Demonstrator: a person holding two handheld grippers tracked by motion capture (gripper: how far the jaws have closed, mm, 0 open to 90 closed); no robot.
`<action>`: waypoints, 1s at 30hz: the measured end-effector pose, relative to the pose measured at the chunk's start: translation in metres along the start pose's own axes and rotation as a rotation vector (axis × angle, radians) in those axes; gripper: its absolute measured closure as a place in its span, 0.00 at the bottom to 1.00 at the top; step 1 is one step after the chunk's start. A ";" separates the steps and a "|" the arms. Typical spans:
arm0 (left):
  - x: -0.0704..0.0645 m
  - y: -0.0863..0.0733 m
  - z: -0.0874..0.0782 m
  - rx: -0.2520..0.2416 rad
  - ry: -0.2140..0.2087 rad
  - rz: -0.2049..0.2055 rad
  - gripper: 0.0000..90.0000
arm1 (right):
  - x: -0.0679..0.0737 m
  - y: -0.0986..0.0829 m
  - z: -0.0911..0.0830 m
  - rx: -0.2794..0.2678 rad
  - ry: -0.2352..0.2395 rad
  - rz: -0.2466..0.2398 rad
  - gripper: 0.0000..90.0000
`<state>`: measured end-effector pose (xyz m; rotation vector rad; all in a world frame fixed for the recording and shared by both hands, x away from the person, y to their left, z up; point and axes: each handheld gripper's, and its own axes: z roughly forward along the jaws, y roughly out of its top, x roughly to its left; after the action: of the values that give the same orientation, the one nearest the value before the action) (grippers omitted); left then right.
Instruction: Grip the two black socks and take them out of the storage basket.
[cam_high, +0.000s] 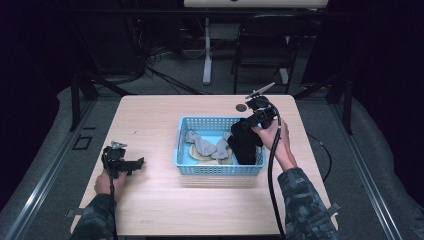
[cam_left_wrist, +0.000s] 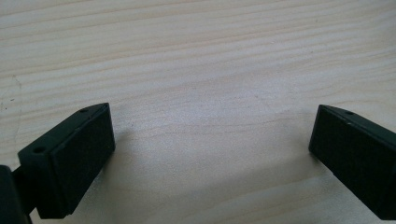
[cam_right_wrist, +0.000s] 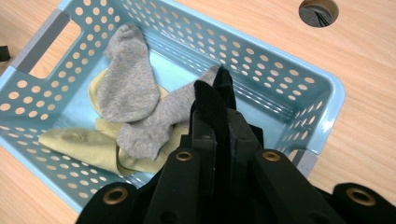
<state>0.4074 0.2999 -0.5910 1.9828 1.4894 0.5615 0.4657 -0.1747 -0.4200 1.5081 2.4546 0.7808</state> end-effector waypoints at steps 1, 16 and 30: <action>0.000 0.000 0.000 0.000 0.000 0.000 0.00 | 0.000 0.001 -0.002 0.010 -0.005 -0.009 0.94; 0.000 0.000 0.000 0.000 0.000 0.000 0.00 | 0.005 0.017 -0.032 -0.002 -0.005 -0.050 0.94; 0.000 0.000 0.000 0.000 0.000 -0.001 0.00 | 0.008 0.029 -0.057 0.005 -0.014 -0.083 0.94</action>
<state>0.4074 0.2999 -0.5910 1.9818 1.4899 0.5617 0.4625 -0.1774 -0.3555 1.3986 2.4930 0.7462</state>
